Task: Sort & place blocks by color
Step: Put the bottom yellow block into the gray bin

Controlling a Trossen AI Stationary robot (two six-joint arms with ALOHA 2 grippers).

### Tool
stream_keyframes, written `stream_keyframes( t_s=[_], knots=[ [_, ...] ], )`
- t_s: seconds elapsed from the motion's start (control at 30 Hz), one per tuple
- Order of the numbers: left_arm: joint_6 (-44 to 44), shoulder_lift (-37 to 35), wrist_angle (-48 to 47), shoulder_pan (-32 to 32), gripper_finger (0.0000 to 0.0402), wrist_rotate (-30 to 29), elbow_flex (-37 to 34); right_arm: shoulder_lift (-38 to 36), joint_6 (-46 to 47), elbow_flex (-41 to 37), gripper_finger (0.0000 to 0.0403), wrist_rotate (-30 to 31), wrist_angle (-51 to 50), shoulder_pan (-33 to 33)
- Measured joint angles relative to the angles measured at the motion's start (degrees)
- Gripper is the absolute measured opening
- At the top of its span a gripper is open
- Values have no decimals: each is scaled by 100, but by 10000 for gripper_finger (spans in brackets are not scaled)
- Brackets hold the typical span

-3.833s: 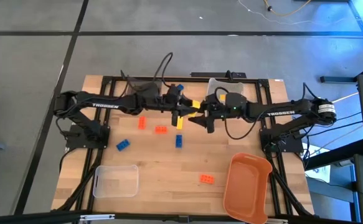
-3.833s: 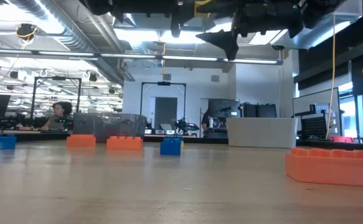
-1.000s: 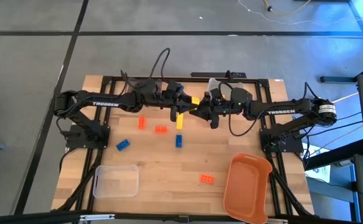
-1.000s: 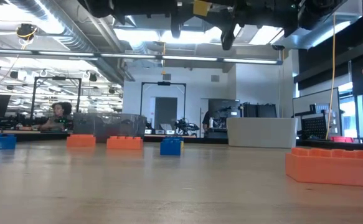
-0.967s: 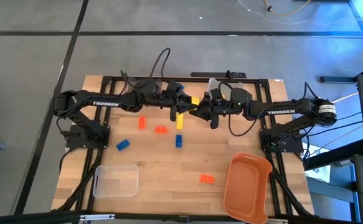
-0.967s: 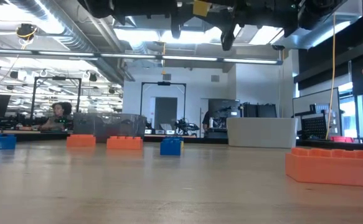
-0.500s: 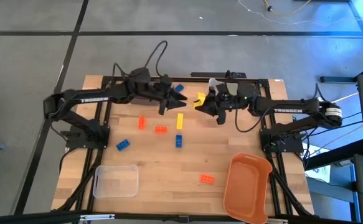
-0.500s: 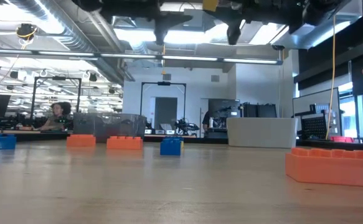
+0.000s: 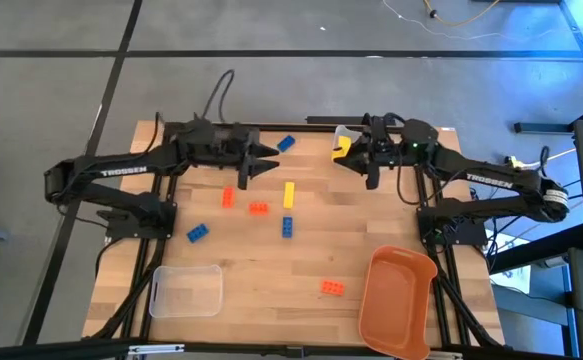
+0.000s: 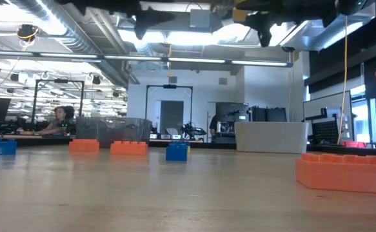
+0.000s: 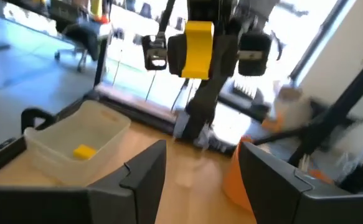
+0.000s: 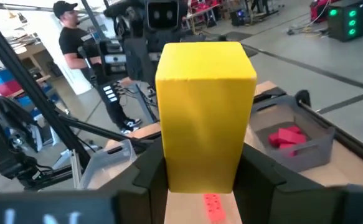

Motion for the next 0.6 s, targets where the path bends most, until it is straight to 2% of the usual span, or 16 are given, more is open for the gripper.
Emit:
stream_keyframes(
  t_s=[0.13,0.23,0.4,0.6],
  knots=[
    [-405,-522,1268,-140,190,-144,-860,-247,-14,0,132,5,-197,-70],
    [-472,-887,1899,-206,190,-377,-1257,-329,-14,0,132,165,-243,-76],
    [-417,-1333,1948,-222,190,-584,-1426,-339,-4,0,132,242,-247,-76],
    [-281,-1462,1916,-224,190,-587,-1426,-339,5,0,132,299,-250,-76]
  ],
)
